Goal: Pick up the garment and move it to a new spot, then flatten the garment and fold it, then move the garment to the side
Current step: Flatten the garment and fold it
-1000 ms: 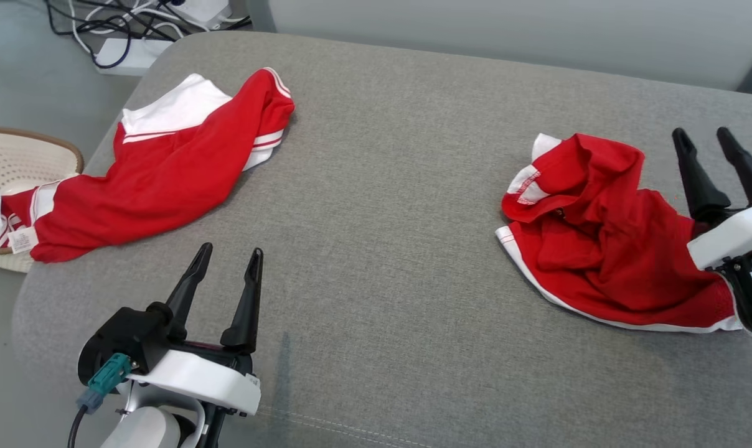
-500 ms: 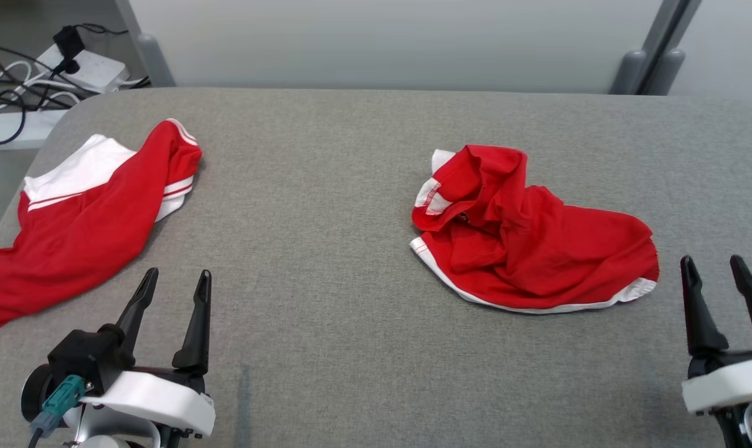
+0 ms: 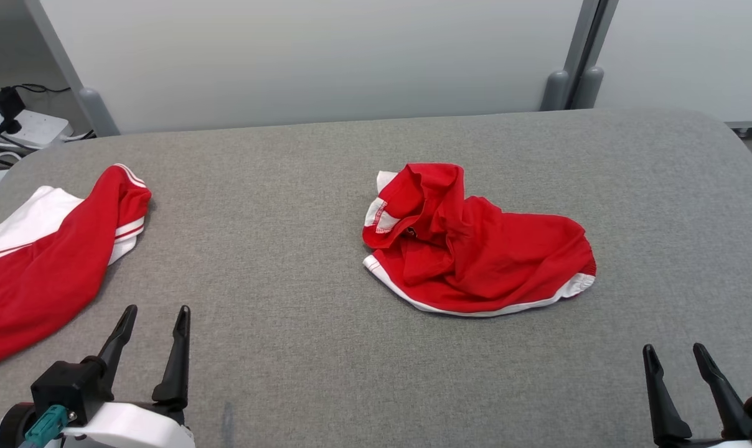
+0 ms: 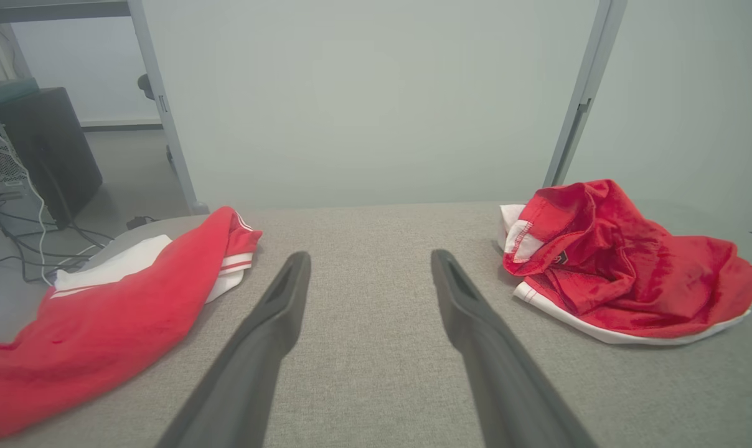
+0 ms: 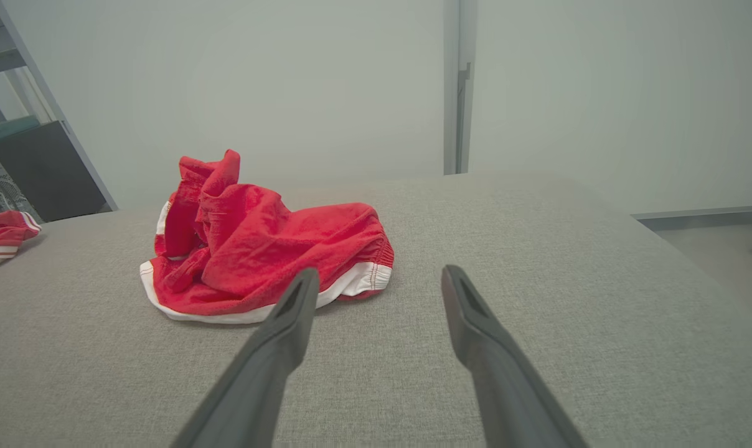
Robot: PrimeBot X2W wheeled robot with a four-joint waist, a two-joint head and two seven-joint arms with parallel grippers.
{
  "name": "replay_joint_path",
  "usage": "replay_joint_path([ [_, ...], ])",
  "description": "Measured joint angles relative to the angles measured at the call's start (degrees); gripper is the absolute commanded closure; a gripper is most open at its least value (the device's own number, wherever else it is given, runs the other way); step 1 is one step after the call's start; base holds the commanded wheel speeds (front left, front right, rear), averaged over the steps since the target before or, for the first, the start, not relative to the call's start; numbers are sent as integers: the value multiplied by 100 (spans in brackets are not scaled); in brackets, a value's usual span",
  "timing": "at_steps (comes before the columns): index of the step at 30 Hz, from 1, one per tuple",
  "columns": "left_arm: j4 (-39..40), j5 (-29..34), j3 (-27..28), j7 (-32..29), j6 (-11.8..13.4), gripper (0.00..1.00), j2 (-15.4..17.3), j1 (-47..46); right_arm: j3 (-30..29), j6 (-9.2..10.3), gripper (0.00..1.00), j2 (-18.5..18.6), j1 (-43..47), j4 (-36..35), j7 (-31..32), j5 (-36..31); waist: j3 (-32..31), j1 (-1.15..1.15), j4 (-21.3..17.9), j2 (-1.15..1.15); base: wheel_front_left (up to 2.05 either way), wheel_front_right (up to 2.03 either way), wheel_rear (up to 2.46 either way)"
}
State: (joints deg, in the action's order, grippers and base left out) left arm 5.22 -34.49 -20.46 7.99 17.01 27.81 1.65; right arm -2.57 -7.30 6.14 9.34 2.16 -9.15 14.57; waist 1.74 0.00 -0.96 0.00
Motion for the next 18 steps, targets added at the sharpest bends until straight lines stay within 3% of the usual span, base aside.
replay_joint_path([
  [18, 87, -40, -40, -144, 53, 0, 43, 47, 83, 0, 0, -64, 77, -165, 156, -33, -2, 0, -134, 0, 0, 0, 0],
])
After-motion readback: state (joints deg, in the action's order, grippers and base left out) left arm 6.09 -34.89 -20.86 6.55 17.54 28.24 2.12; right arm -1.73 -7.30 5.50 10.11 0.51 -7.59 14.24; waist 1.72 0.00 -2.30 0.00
